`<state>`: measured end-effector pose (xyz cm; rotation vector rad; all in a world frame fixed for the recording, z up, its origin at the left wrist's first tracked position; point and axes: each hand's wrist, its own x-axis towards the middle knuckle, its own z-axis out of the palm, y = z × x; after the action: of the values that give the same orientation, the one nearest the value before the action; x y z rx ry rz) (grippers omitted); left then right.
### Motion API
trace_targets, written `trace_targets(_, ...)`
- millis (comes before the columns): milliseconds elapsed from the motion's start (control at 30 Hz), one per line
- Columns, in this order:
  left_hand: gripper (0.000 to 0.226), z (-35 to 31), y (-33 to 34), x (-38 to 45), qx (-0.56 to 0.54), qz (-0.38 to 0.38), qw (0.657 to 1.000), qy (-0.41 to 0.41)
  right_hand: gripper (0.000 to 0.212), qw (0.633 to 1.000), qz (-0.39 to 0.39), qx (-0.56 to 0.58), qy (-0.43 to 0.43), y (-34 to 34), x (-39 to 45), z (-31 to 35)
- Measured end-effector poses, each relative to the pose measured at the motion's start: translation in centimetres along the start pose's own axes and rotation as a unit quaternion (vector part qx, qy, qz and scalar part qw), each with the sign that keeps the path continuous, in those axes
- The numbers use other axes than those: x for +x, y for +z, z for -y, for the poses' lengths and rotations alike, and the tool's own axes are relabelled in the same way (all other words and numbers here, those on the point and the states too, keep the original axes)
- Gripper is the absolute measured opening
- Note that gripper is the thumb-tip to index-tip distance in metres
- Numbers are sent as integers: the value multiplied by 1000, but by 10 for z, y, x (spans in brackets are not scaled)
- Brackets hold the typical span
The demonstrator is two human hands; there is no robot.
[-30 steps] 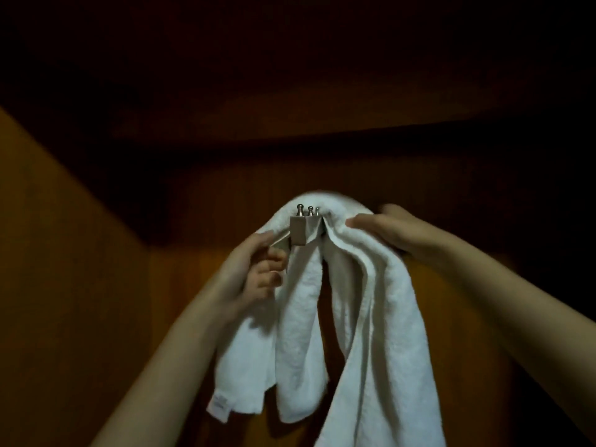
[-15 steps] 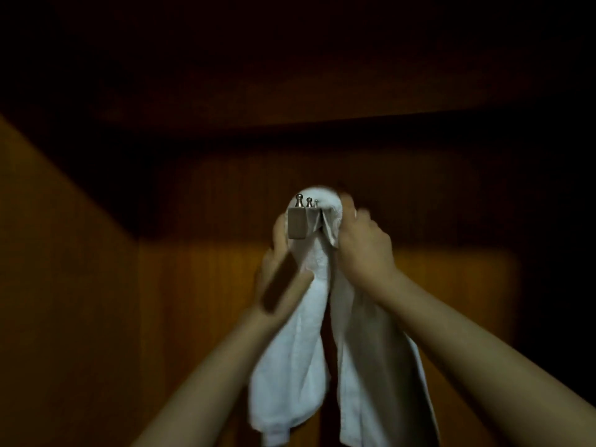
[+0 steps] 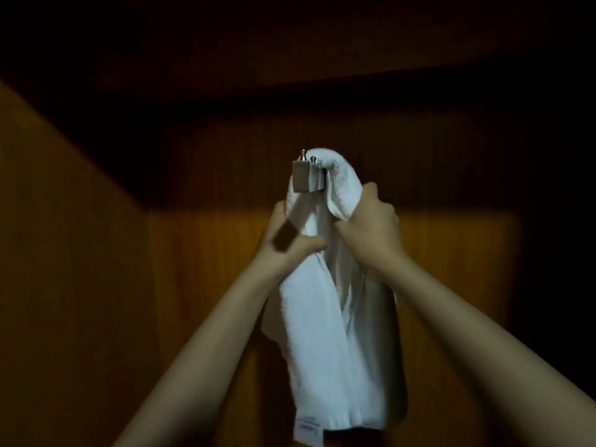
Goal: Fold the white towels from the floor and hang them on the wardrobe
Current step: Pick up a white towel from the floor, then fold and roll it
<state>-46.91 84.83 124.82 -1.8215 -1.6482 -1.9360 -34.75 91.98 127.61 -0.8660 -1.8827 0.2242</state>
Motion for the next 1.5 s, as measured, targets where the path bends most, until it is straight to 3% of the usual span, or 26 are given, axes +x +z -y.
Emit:
trace_targets(100, 35, 1, 2, 8, 34, 40, 997, -60, 56, 993, 65, 84, 52, -1, -3, -5)
trace_targets(167, 37, 13, 7, 15, 51, 60, 992, -102, 60, 988, 81, 123, 50, 4, -9, -11)
trace_targets(300, 25, 42, 29, 7, 17, 15, 980, -196, 46, 989, 74, 121, 41, 25, -16, -33)
trace_targets(333, 26, 47, 36, -3, 66, -16, 977, -200, 44, 990, 75, 111, 38, 32, -18, -39)
trace_targets(400, 43, 62, 49, -23, 183, -99, 967, -149, 44, 992, 66, 101, 26, 45, -20, -48)
trace_targets(467, 51, 74, 58, -34, 200, -161, 961, -104, 47, 996, 45, 75, 19, 54, -23, -53)
trace_targets(667, 61, 80, 67, -34, 267, -155, 945, -108, 65, 999, -51, 6, 14, 71, -56, -61)
trace_targets(733, 53, 81, 56, -41, 295, -161, 940, -65, 70, 997, -78, -15, 13, 77, -70, -65)
trace_targets(833, 50, 87, 32, -50, 382, -193, 904, 19, 69, 987, -143, -77, 2, 77, -82, -68)
trace_targets(900, 60, 93, 17, -52, 345, -171, 923, 2, 65, 984, -154, -83, 17, 72, -89, -69)
trace_targets(967, 79, 99, 12, -54, 269, -98, 952, -111, 62, 989, -112, -87, 50, 67, -95, -73)
trace_targets(1000, 76, 102, 13, -57, 250, -65, 955, -145, 60, 991, -76, -87, 71, 66, -98, -77)
trace_targets(1033, 59, 108, 16, -61, 237, -49, 958, -154, 57, 992, -40, -81, 86, 65, -101, -81)
trace_targets(1100, 23, 114, 22, -71, 204, -80, 963, -159, 38, 996, -12, -39, 74, 63, -107, -85)
trace_targets(1200, 20, 116, 36, -77, 167, -114, 963, -179, 22, 997, -59, 23, 47, 62, -103, -85)
trace_targets(1300, 41, 116, 54, -75, 230, -112, 949, -184, 28, 995, -55, -29, 72, 70, -89, -86)
trace_targets(1400, 55, 111, 60, -72, 257, -110, 941, -189, 25, 994, -65, -82, 42, 87, -83, -92)
trace_targets(1500, 70, 112, 59, -77, 328, -49, 923, -194, 27, 990, -68, -118, 36, 102, -85, -91)
